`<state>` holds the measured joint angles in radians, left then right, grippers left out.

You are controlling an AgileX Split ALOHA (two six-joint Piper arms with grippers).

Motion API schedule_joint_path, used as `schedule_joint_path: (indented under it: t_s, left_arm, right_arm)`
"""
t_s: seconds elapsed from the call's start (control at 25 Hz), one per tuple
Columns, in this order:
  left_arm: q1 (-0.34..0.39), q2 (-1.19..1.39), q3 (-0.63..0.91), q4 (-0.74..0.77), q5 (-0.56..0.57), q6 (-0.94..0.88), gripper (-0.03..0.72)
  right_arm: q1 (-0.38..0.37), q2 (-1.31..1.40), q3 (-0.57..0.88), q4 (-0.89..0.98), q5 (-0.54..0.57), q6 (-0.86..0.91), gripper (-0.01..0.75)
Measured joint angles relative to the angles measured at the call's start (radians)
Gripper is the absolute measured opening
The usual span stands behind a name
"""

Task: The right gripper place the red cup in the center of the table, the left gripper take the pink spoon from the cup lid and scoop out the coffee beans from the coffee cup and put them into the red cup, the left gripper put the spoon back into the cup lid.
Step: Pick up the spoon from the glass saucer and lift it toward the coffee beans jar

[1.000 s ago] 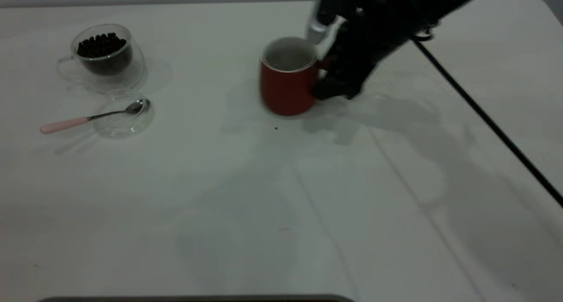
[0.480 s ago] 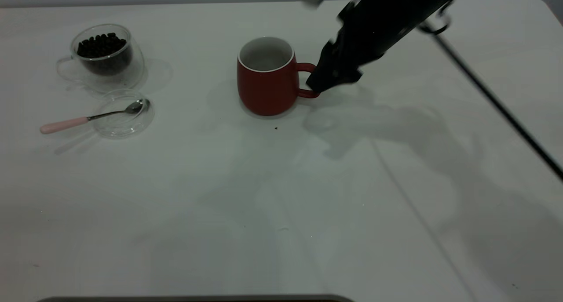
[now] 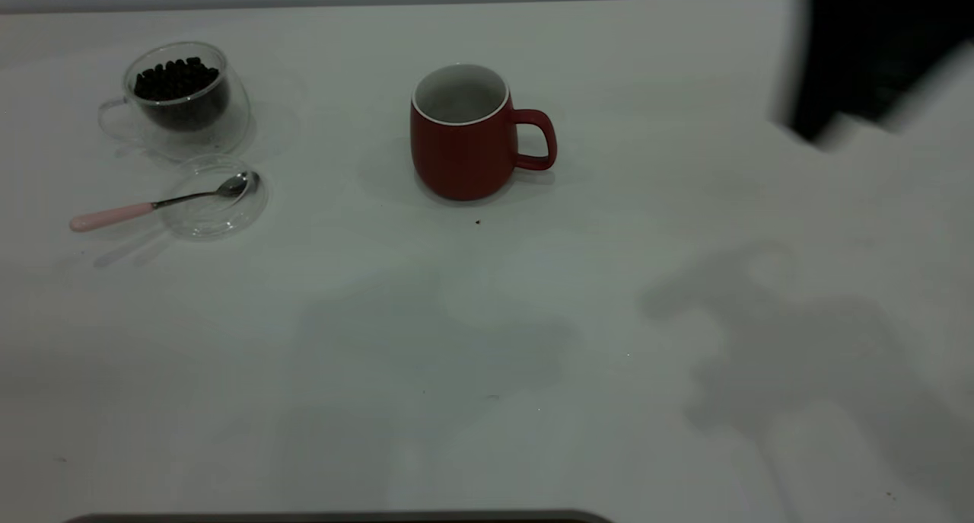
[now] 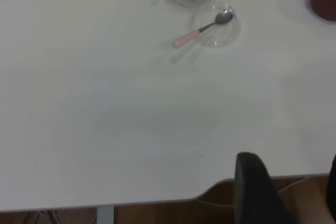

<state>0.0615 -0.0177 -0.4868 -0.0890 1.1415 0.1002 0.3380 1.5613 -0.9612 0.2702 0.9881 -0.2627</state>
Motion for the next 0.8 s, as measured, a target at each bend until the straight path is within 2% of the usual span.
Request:
schedule_joint_path:
  t_s: [0.16, 0.44, 0.56, 0.8]
  left_arm:
    - [0.000, 0.000, 0.000, 0.000, 0.000, 0.000, 0.392]
    - [0.000, 0.000, 0.000, 0.000, 0.000, 0.000, 0.392]
    - [0.000, 0.000, 0.000, 0.000, 0.000, 0.000, 0.392]
    - [0.000, 0.000, 0.000, 0.000, 0.000, 0.000, 0.392]
  right_arm:
    - [-0.004, -0.229, 0.207, -0.214, 0.051, 0.212, 0.559]
    - [-0.124, -0.596, 0.456, -0.286, 0.075, 0.274, 0.559]
    - [-0.159, -0.736, 0.487, -0.286, 0.086, 0.274, 0.558]
    - [-0.167, -1.037, 0.490, -0.287, 0.098, 0.275, 0.558]
